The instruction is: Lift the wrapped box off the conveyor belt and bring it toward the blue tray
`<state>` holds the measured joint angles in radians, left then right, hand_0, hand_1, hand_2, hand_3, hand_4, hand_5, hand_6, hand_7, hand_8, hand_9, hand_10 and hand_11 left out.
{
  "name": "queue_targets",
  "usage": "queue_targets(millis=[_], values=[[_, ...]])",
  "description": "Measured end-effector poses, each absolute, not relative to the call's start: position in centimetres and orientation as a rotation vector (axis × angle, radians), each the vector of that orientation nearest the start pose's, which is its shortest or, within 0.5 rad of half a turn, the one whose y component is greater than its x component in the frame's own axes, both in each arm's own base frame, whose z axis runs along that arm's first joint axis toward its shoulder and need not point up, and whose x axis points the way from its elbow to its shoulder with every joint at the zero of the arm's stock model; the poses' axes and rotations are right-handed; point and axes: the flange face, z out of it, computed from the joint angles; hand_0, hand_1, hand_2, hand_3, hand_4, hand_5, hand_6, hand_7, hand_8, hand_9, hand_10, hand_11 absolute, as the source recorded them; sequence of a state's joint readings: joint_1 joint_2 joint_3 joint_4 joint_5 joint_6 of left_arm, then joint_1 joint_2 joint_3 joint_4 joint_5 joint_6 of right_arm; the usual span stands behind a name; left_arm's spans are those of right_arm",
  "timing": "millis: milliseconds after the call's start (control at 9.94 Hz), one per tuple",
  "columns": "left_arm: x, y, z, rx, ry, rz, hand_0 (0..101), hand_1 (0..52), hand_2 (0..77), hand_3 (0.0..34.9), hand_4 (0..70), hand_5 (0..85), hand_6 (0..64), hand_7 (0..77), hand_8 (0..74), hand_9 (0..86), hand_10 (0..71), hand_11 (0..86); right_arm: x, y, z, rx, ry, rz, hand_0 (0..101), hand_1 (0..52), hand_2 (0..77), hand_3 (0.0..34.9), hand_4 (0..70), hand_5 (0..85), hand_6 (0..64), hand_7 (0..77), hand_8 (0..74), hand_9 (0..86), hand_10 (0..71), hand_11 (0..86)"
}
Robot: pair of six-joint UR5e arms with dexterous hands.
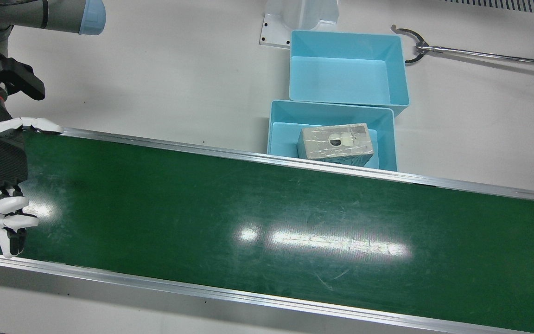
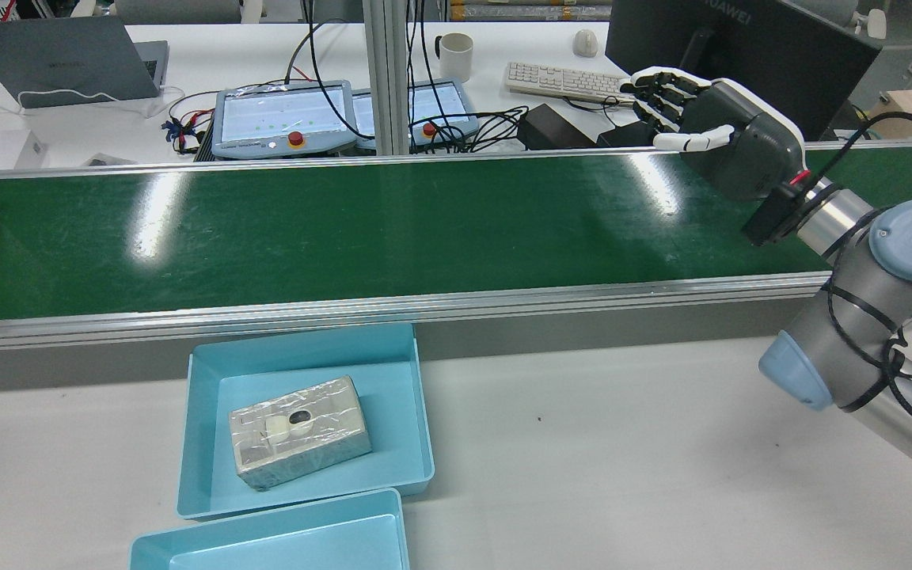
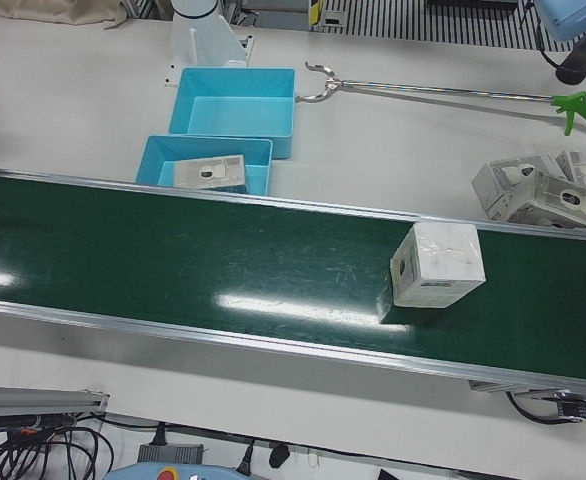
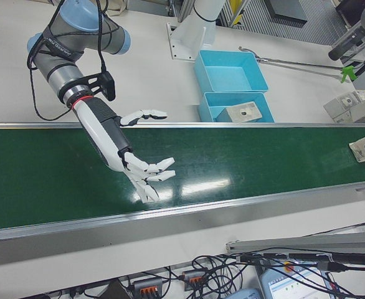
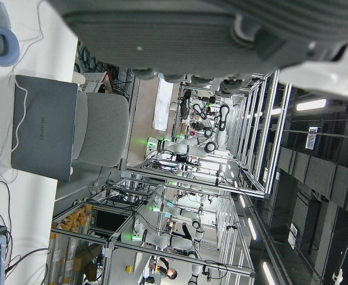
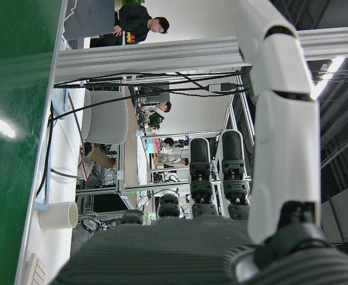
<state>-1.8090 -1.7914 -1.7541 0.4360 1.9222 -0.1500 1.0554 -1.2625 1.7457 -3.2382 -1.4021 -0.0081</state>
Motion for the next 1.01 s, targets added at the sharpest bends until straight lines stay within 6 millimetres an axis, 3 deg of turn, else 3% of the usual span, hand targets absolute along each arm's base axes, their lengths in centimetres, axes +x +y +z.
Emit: queue_targets(millis=[1006], values=[[-22.45,-50.52,52.57,-0.303,2.191,-2.279,0,0.0,0.5,0.0,0.0,1.1,0.0,0.0,0.0,0.0,0.5,0.0,-16.72,-59.96,43.82,0.536,2.687,-1.828,49,16.4,18.0,8.8,18.5,32.2,7.1,26.7,2.2,8.2,0.0,1.6]])
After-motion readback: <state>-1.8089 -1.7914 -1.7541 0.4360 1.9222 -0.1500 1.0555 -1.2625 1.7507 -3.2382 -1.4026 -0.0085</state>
